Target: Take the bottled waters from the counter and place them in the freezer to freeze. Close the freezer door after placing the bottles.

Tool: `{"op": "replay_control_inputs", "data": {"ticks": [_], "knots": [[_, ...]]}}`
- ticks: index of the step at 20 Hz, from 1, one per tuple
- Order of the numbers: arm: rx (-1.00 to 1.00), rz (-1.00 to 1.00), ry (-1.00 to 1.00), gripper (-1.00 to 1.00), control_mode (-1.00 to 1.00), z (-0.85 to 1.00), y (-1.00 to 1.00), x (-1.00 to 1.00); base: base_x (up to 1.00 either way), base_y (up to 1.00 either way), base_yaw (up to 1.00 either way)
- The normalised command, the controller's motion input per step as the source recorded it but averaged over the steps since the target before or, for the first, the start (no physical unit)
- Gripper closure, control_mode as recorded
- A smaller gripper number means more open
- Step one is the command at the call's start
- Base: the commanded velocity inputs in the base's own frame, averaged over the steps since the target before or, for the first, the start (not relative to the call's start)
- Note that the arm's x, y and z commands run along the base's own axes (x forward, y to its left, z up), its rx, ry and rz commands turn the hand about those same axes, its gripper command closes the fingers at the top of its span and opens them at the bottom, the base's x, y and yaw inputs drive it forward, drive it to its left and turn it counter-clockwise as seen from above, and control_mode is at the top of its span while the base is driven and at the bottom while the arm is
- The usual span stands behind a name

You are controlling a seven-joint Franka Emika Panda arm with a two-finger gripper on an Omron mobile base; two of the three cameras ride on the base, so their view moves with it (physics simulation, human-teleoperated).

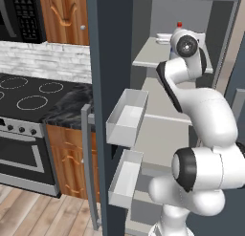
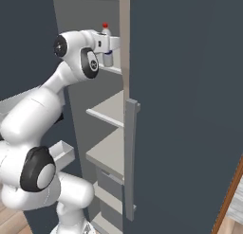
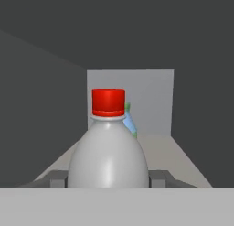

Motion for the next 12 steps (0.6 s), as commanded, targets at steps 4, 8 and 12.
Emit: {"op": "replay_control_inputs", "data": {"ticks": [4,8,12], "knots": [[0.0,0.0,0.0,1.0,-1.0,-0.24,-0.12,0.29,0.0,0.0,0.0],[0.0,0.0,0.0,1.0,-1.0,-0.28,-0.09,0.26,0.0,0.0,0.0],[0.0,0.0,-0.01,1.0,-1.0,-0.18,-0.05,0.24,0.0,0.0,0.0]]}}
